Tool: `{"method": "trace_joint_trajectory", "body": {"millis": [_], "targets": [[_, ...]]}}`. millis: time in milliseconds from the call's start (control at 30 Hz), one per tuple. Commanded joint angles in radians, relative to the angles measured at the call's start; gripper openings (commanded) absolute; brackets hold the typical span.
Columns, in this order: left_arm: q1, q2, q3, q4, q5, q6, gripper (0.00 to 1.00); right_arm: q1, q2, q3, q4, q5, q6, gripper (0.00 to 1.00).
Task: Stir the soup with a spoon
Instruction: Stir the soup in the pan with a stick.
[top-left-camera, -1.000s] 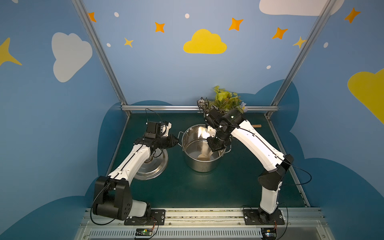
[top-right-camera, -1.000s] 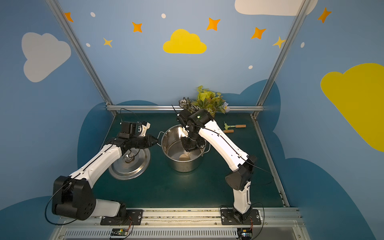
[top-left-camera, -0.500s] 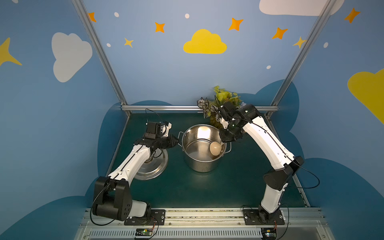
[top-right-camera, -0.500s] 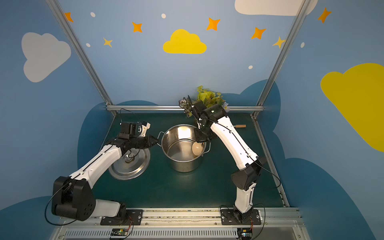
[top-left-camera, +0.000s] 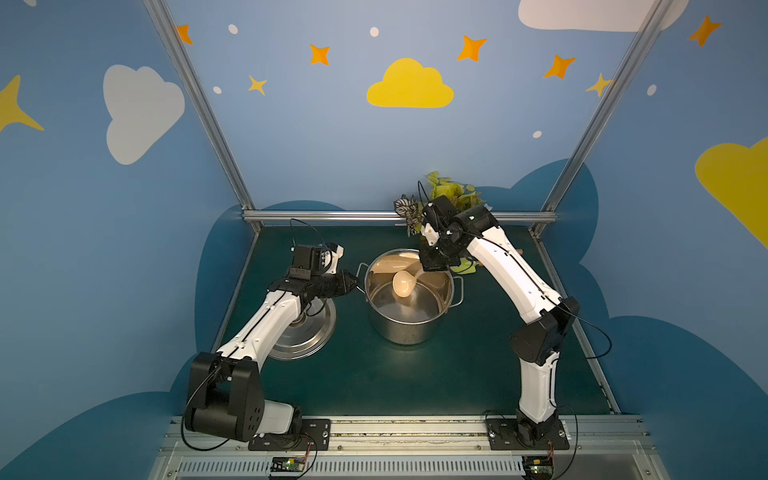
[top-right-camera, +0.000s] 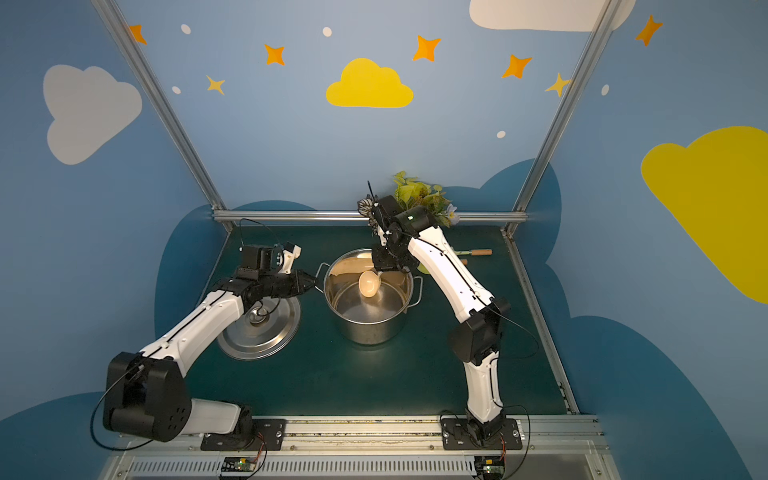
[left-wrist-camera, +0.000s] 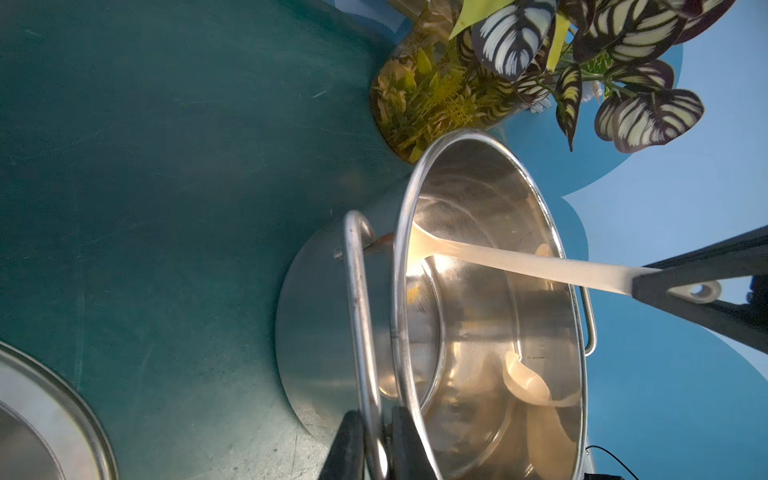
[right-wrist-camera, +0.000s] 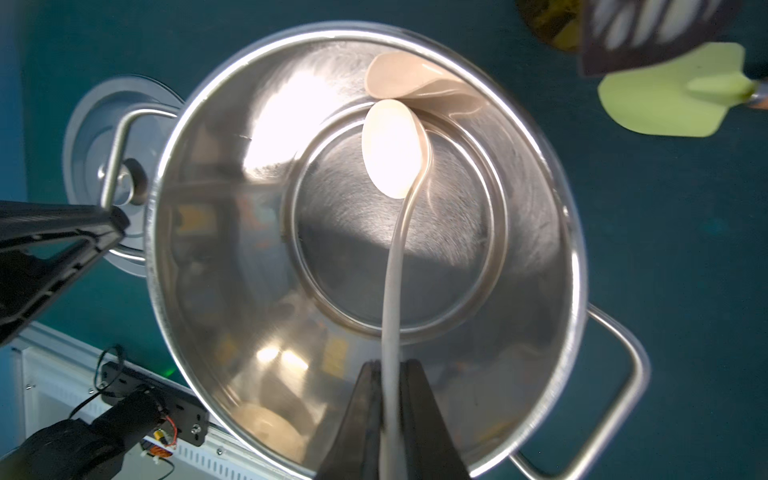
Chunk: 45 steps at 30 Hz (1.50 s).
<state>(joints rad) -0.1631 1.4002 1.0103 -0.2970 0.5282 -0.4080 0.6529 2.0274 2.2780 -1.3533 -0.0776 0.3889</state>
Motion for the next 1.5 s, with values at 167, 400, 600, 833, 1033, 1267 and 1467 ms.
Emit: {"method": "trace_joint_trajectory", "body": {"millis": [167, 400, 600, 833, 1033, 1267, 1467], "targets": [[-0.001, 0.006, -0.024, -0.025, 0.065, 0.022, 0.15, 0.073, 0.044, 0.089, 0.065, -0.204, 0.014, 0.00], [0.004, 0.003, -0.026, -0.025, 0.069, 0.023, 0.15, 0.141, -0.006, 0.058, -0.032, -0.169, -0.009, 0.00], [0.006, -0.001, -0.027, -0.025, 0.071, 0.023, 0.15, 0.175, -0.135, -0.090, -0.062, -0.093, -0.012, 0.00], [0.007, -0.004, -0.029, -0.021, 0.070, 0.020, 0.15, 0.142, -0.261, -0.238, -0.110, 0.073, -0.002, 0.00], [0.007, -0.010, -0.030, -0.023, 0.067, 0.022, 0.15, 0.062, -0.265, -0.265, -0.115, 0.117, -0.015, 0.00], [0.006, -0.017, -0.030, -0.028, 0.063, 0.028, 0.15, -0.002, -0.171, -0.150, -0.112, 0.140, -0.037, 0.00], [0.007, -0.018, -0.030, -0.027, 0.067, 0.028, 0.15, -0.013, -0.049, -0.008, -0.097, 0.133, -0.041, 0.00]]}}
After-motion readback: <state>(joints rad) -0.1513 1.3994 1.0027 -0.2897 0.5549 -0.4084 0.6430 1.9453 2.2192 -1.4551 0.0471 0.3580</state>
